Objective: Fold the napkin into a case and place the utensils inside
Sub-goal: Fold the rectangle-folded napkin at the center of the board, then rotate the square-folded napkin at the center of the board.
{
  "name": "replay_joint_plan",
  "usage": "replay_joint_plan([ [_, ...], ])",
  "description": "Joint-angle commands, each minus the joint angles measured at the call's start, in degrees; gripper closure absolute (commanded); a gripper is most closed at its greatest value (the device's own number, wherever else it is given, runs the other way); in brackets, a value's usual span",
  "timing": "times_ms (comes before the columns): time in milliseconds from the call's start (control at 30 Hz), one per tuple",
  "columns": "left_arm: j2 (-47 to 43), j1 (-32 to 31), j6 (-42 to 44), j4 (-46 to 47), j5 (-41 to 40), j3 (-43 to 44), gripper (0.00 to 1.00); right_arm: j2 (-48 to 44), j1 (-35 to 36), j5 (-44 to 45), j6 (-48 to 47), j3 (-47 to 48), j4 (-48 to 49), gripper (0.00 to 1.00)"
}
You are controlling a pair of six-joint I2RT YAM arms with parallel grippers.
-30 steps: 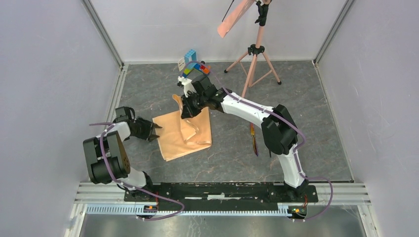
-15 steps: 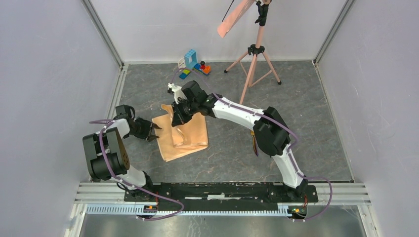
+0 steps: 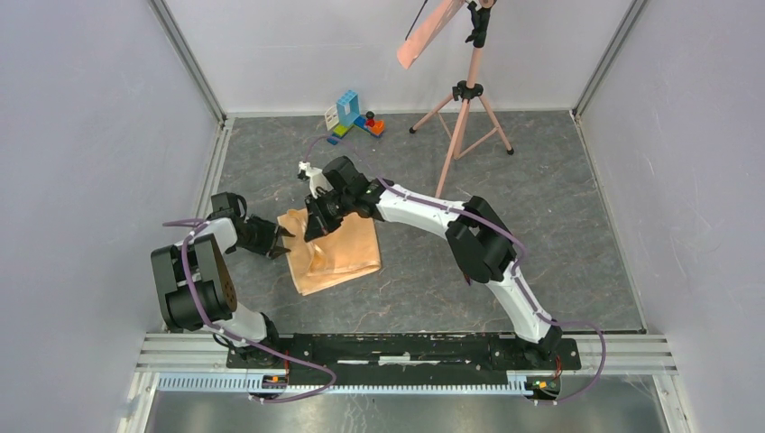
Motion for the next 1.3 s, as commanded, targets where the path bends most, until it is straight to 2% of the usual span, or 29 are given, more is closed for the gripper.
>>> replay_joint_plan([
  [0,-0.05,0.15,3.92,0.04,-5.88,-1.93,0.49,2.43,1.33,-3.28,2.37,4.22,4.00,1.00],
  [400,-1.04,0.17,3.63,0.14,-6.45,-2.83,0.55,6.81,1.55,-3.65,4.43,7.10,6.36,1.00],
  [467,-1.78,0.23,3.71,0.28,-6.13,-2.81,0.67,7.41,1.51,-3.74,4.91,6.86,8.07,1.00],
  [500,-2.16,0.15,3.73,-0.20,-6.23,-2.52,0.69,7.65,1.50,-3.74,5.36,6.67,9.05,0.99],
  [633,-4.79,0.56,5.06,-4.75,-6.96,-0.49,0.66,8.41,1.24,-6.42,7.66,6.30,11.00,0.70],
  [767,-12.50,2.76,7.91,-10.79,-8.63,0.71,0.57,0.46,0.38,-2.74,2.17,3.01,4.95,0.41],
  [833,-17.52,4.22,9.61,-14.13,-10.59,1.43,0.51,-4.56,-0.25,0.32,-2.45,0.15,0.60,0.31],
  [900,-22.32,4.81,10.36,-16.84,-12.89,2.26,0.44,-9.17,-0.75,2.13,-4.94,-4.23,-1.25,0.26],
  [1000,-29.11,4.81,10.61,-18.22,-14.92,3.37,0.42,-14.84,-0.95,4.59,-6.59,-13.60,-0.73,0.25],
  [1100,-33.32,4.08,13.76,-15.07,-12.24,4.14,0.40,-17.42,-0.96,7.54,-5.64,-21.75,1.98,0.32],
  [1167,-32.44,1.90,16.24,-10.81,-6.35,4.69,0.35,-18.21,-0.89,8.26,-4.21,-25.90,5.09,0.41],
  [1267,-27.61,-4.32,18.43,-9.52,-3.50,8.09,0.32,-18.26,-0.38,10.12,-3.63,-29.15,7.77,0.52],
])
